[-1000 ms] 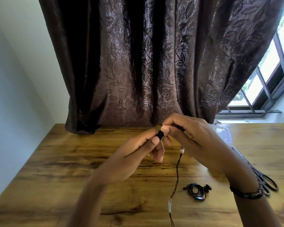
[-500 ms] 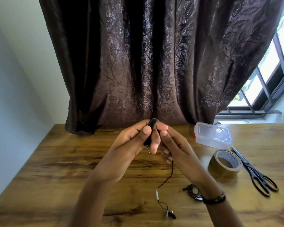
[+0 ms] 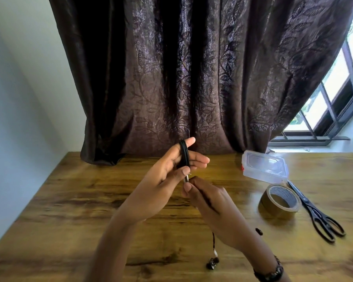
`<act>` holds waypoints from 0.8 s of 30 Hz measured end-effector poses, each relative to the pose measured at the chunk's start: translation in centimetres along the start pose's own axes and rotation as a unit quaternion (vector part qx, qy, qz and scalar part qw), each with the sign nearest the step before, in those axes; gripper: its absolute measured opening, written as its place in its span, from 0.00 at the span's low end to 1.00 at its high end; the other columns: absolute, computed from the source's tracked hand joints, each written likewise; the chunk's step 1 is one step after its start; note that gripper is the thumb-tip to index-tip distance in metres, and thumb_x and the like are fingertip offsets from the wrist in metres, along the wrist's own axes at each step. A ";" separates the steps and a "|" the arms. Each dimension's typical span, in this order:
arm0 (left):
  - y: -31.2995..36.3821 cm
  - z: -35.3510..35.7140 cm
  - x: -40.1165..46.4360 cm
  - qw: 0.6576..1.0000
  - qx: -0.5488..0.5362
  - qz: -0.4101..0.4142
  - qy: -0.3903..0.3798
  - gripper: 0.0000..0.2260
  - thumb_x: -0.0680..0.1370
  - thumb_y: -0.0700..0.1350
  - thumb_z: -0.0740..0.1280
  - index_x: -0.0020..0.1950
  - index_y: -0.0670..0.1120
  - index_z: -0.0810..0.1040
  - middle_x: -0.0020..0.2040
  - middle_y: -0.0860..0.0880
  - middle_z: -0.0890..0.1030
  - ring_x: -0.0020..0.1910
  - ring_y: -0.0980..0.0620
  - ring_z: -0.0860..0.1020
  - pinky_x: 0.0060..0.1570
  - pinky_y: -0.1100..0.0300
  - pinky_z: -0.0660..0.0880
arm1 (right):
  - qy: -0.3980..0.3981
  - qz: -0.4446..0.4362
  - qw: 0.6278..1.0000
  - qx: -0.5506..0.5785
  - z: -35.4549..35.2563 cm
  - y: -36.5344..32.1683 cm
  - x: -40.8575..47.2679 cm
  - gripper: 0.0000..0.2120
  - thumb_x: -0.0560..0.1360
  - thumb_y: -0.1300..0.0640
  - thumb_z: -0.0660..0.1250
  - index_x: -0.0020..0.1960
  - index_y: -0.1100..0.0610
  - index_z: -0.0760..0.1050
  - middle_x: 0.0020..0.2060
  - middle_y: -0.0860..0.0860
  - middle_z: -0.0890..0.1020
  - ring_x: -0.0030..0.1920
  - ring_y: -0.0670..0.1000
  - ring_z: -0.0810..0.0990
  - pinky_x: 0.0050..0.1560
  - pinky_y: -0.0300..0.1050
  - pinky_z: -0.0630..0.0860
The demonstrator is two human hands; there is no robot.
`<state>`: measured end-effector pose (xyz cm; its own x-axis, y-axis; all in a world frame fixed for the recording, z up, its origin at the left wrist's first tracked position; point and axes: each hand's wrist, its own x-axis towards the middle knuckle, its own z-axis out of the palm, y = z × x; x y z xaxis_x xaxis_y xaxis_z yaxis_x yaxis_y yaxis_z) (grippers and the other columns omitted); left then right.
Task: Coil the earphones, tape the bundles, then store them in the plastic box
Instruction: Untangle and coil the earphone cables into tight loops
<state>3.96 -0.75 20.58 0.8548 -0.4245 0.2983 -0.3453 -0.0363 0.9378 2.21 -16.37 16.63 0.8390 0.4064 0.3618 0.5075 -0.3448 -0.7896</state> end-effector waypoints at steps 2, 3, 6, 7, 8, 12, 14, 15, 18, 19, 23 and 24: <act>-0.2 -0.3 -0.1 1.000 0.013 -0.007 -0.018 0.24 0.81 0.31 0.56 0.75 0.45 0.58 0.60 0.50 0.79 0.63 0.55 0.76 0.62 0.64 0.70 | -0.011 -0.007 1.000 -0.018 -0.4 -0.3 -0.2 0.10 0.83 0.52 0.56 0.43 0.44 0.68 0.29 0.42 0.71 0.27 0.48 0.67 0.27 0.44 0.65; -0.2 -0.4 -0.2 0.999 0.017 -0.008 -0.031 0.25 0.81 0.31 0.55 0.75 0.46 0.57 0.61 0.51 0.78 0.64 0.55 0.75 0.64 0.63 0.69 | -0.016 -0.007 0.999 -0.029 -0.7 -0.4 -0.3 0.10 0.82 0.52 0.56 0.43 0.44 0.68 0.28 0.41 0.71 0.26 0.46 0.66 0.27 0.39 0.63; -0.3 -0.8 -0.3 0.998 0.034 -0.012 -0.051 0.25 0.81 0.32 0.55 0.76 0.48 0.56 0.63 0.52 0.77 0.66 0.53 0.74 0.66 0.59 0.69 | -0.023 -0.004 0.998 -0.058 -1.3 -0.7 -0.6 0.09 0.82 0.51 0.57 0.43 0.43 0.68 0.27 0.39 0.71 0.25 0.45 0.65 0.26 0.35 0.60; -0.3 -0.9 -0.3 0.998 0.040 -0.013 -0.052 0.26 0.80 0.32 0.55 0.75 0.49 0.57 0.63 0.52 0.78 0.65 0.52 0.74 0.65 0.58 0.69 | -0.022 -0.004 0.998 -0.065 -1.4 -0.8 -0.6 0.09 0.82 0.51 0.57 0.43 0.43 0.68 0.27 0.40 0.71 0.25 0.45 0.65 0.26 0.36 0.60; -0.3 -0.9 -0.3 0.998 0.045 -0.014 -0.050 0.26 0.80 0.31 0.55 0.75 0.50 0.58 0.62 0.51 0.78 0.65 0.52 0.75 0.64 0.58 0.70 | -0.020 -0.006 0.997 -0.071 -1.6 -1.0 -0.7 0.09 0.82 0.50 0.57 0.43 0.42 0.68 0.27 0.40 0.71 0.25 0.45 0.65 0.26 0.38 0.61; -0.4 -1.1 -0.3 0.998 0.047 -0.016 -0.036 0.25 0.80 0.28 0.53 0.74 0.47 0.61 0.59 0.50 0.80 0.61 0.52 0.77 0.61 0.62 0.71 | -0.012 -0.016 0.992 -0.122 -2.0 -1.6 -0.8 0.10 0.82 0.49 0.55 0.43 0.43 0.68 0.27 0.43 0.71 0.25 0.51 0.69 0.26 0.49 0.67; -0.1 -1.0 -0.4 0.999 0.024 -0.011 -0.036 0.23 0.80 0.32 0.54 0.74 0.46 0.61 0.59 0.49 0.80 0.61 0.52 0.77 0.60 0.63 0.72 | -0.016 -0.011 0.989 -0.147 -2.0 -1.9 -0.9 0.10 0.82 0.47 0.54 0.44 0.44 0.68 0.28 0.44 0.71 0.26 0.51 0.70 0.27 0.50 0.69; 0.2 -1.0 -0.5 0.999 0.009 -0.010 -0.033 0.22 0.80 0.35 0.55 0.74 0.46 0.62 0.59 0.48 0.80 0.61 0.51 0.77 0.60 0.63 0.72 | -0.020 -0.011 0.987 -0.157 -2.0 -1.9 -0.9 0.10 0.81 0.46 0.54 0.44 0.45 0.68 0.28 0.44 0.72 0.26 0.50 0.71 0.27 0.50 0.70; 0.6 -0.7 -0.4 1.000 -0.013 -0.004 -0.007 0.20 0.80 0.42 0.59 0.73 0.45 0.64 0.57 0.47 0.81 0.59 0.50 0.79 0.60 0.61 0.73 | -0.021 -0.017 0.986 -0.165 -1.9 -2.3 -0.9 0.10 0.81 0.45 0.53 0.44 0.45 0.68 0.29 0.44 0.72 0.27 0.49 0.71 0.27 0.46 0.70; 0.6 -0.6 -0.3 1.000 -0.011 -0.001 -0.002 0.20 0.80 0.42 0.60 0.72 0.44 0.64 0.57 0.47 0.82 0.59 0.50 0.79 0.59 0.61 0.73 | -0.017 -0.019 0.986 -0.163 -1.9 -2.5 -0.9 0.10 0.81 0.46 0.54 0.44 0.45 0.68 0.28 0.43 0.71 0.27 0.48 0.70 0.27 0.44 0.69; 0.3 -0.8 -0.4 1.000 0.007 0.005 -0.023 0.21 0.80 0.37 0.58 0.73 0.45 0.62 0.60 0.48 0.80 0.62 0.51 0.78 0.61 0.61 0.72 | -0.002 -0.020 0.989 -0.147 -2.1 -3.1 -1.0 0.11 0.81 0.46 0.55 0.42 0.47 0.69 0.27 0.40 0.70 0.26 0.47 0.68 0.27 0.40 0.65; 0.4 -0.9 -0.6 0.999 0.012 0.007 -0.032 0.22 0.80 0.37 0.58 0.74 0.45 0.61 0.61 0.48 0.80 0.63 0.51 0.77 0.62 0.61 0.72 | -0.002 -0.018 0.989 -0.145 -2.2 -3.2 -1.0 0.12 0.81 0.46 0.55 0.42 0.47 0.69 0.28 0.40 0.71 0.26 0.47 0.68 0.27 0.40 0.65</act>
<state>3.68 0.27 20.93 0.8232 -0.4830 0.2986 -0.3672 -0.0518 0.9287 0.20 -17.54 19.86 0.8192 0.4259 0.3841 0.5720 -0.5581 -0.6011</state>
